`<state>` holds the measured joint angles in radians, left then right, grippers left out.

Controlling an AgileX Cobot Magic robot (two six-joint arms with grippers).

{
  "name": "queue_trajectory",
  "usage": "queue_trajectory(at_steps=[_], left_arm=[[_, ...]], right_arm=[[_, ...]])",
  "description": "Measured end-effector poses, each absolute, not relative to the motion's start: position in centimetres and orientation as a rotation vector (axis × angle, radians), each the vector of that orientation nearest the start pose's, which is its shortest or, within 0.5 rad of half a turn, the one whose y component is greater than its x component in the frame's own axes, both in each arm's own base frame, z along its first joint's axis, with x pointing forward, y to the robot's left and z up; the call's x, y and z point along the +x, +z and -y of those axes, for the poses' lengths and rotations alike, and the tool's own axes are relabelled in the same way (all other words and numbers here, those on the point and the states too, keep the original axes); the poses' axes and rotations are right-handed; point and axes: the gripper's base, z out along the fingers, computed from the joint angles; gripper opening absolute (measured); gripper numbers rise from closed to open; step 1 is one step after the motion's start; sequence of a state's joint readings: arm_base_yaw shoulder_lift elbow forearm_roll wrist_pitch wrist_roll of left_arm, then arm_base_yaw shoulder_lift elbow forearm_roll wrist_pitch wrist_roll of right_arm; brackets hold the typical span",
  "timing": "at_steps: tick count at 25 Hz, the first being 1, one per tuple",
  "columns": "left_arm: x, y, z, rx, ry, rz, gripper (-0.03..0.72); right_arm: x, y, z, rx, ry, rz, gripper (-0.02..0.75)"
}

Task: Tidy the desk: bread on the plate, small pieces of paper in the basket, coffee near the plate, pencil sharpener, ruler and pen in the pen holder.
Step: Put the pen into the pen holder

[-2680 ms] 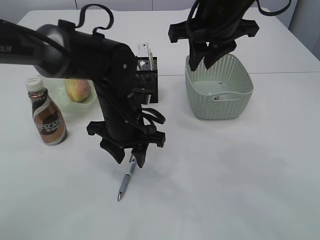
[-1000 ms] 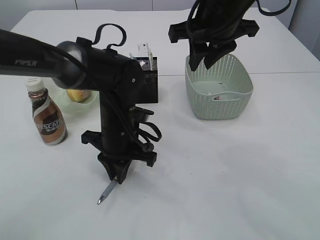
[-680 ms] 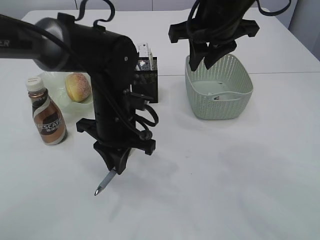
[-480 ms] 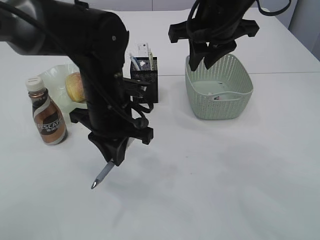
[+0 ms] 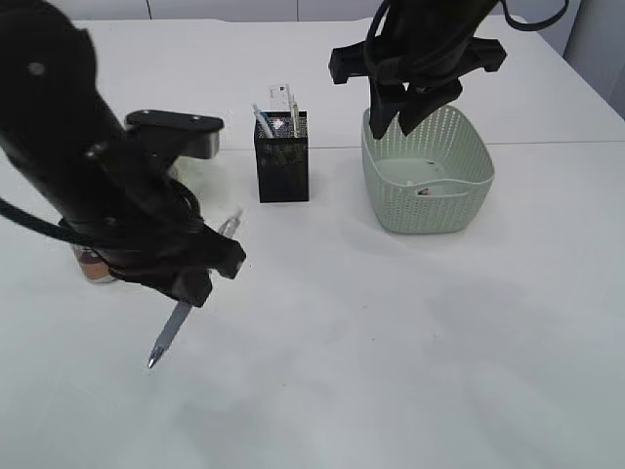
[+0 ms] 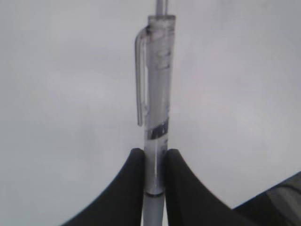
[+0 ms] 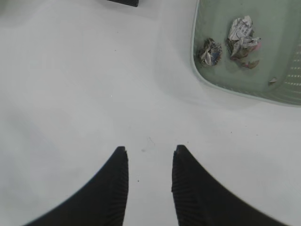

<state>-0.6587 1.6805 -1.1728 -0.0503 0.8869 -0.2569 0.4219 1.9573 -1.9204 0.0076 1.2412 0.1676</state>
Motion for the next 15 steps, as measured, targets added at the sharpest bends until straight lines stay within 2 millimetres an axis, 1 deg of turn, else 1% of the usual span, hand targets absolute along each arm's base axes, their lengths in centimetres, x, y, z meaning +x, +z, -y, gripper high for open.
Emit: queue_trajectory(at_steps=[4, 7, 9, 13, 15], left_arm=[[24.7, 23.9, 19.3, 0.52, -0.318, -2.634, 0.073], [24.0, 23.4, 18.4, 0.539, -0.341, -2.483, 0.073], [23.6, 22.4, 18.0, 0.576, -0.34, -2.398, 0.073], [23.1, 21.1, 17.9, 0.653, -0.387, -2.193, 0.073], [23.1, 21.1, 18.0, 0.656, -0.435, -2.093, 0.073]], right_arm=[[38.8, 32.0, -17.5, -0.35, 0.165, -2.753, 0.238], [38.8, 32.0, -17.5, -0.35, 0.165, -2.753, 0.238], [38.8, 32.0, -17.4, -0.352, 0.155, -2.752, 0.238], [38.8, 32.0, -17.3, -0.356, 0.138, -2.748, 0.238], [38.9, 32.0, -17.2, -0.359, 0.116, -2.744, 0.238]])
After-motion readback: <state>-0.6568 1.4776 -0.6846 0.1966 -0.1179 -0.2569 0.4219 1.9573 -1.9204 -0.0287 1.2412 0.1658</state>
